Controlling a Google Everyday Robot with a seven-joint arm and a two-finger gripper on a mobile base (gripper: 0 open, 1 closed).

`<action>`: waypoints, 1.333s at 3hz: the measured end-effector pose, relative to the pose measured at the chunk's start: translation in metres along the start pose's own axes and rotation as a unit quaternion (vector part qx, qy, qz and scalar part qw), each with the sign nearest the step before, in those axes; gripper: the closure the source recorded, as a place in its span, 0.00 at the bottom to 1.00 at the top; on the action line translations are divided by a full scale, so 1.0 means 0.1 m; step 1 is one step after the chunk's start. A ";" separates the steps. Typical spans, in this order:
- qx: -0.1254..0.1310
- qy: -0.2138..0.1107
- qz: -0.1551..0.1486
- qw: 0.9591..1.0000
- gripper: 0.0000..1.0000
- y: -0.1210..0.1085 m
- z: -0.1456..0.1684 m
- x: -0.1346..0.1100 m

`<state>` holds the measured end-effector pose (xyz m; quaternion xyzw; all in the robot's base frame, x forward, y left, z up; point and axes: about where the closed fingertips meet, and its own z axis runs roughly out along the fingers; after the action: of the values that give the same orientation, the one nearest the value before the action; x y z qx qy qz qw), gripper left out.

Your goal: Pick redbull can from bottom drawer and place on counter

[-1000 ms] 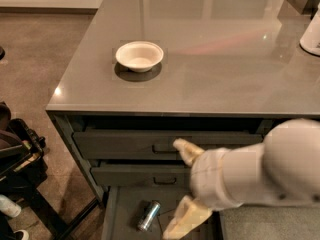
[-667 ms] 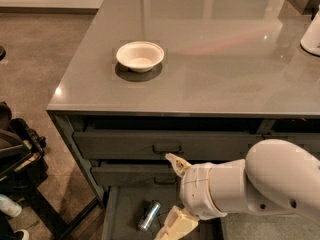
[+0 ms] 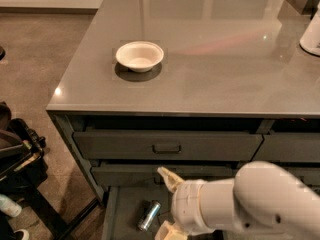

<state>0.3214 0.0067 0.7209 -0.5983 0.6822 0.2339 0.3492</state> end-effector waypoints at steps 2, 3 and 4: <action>0.033 -0.056 -0.046 0.997 0.00 -0.21 0.85 0.72; 0.047 -0.079 -0.049 0.995 0.00 -0.62 1.13 1.05; 0.046 -0.092 -0.037 0.994 0.00 -0.67 1.23 1.13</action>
Offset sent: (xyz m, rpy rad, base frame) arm 0.0895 0.0057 -0.2083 0.2765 -0.1204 -0.0429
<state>0.4072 0.0116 0.5625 -0.5819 0.6348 0.2433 0.4463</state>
